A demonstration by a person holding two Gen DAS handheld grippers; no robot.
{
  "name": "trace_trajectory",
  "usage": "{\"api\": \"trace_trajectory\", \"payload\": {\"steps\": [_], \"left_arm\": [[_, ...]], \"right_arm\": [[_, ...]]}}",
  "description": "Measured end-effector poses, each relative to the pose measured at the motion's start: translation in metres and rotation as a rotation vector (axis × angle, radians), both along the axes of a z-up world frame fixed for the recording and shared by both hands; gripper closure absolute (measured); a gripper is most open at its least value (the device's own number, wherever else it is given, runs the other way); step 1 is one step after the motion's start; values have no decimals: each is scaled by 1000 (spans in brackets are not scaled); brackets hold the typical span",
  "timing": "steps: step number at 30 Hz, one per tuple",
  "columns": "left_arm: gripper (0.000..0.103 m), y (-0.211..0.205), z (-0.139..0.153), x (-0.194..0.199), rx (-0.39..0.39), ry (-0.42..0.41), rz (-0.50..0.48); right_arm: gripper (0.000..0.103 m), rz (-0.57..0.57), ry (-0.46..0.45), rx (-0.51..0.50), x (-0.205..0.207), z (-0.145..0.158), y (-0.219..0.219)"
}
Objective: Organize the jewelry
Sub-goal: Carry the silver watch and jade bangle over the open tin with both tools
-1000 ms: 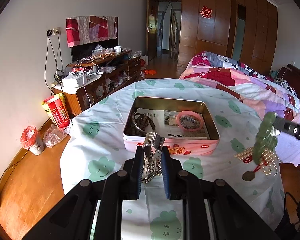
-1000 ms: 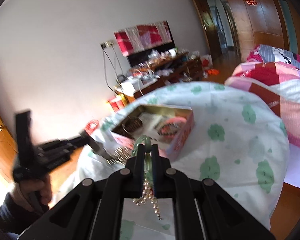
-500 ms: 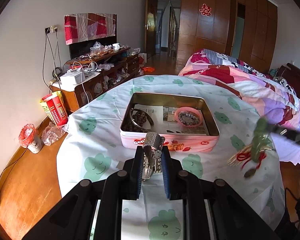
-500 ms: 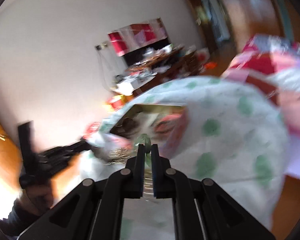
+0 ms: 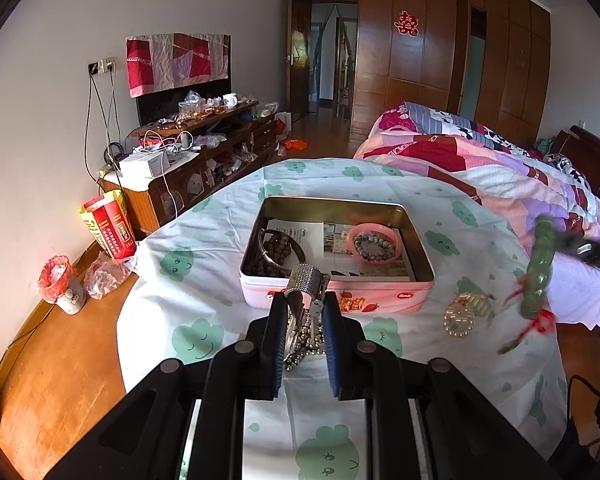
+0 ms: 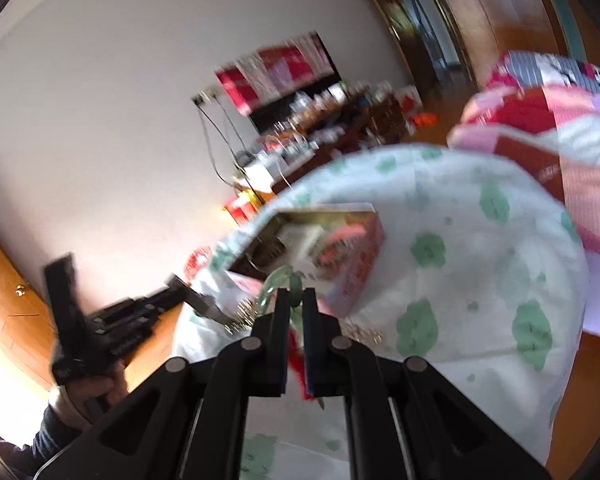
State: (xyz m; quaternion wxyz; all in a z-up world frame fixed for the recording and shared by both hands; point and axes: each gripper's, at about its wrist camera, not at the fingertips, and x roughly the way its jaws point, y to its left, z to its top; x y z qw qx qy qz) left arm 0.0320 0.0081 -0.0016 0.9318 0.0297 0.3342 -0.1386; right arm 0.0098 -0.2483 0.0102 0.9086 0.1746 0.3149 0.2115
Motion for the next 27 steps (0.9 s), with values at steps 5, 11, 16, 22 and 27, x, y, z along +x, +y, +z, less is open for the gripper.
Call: {"api": "trace_trajectory", "payload": {"steps": [5, 11, 16, 22, 27], "left_arm": [[86, 0, 0, -3, 2, 11, -6], [86, 2, 1, -2, 4, 11, -5], [86, -4, 9, 3, 32, -15, -24], [86, -9, 30, 23, 57, -70, -37], [86, -10, 37, 51, 61, -76, -31]], "right_arm": [[96, -33, 127, -95, 24, -45, 2], [96, 1, 124, -70, 22, -48, 12], [96, 9, 84, -88, 20, -31, 17], [96, 7, 50, -123, 37, -16, 20], [96, 11, 33, -153, 63, -8, 28]]}}
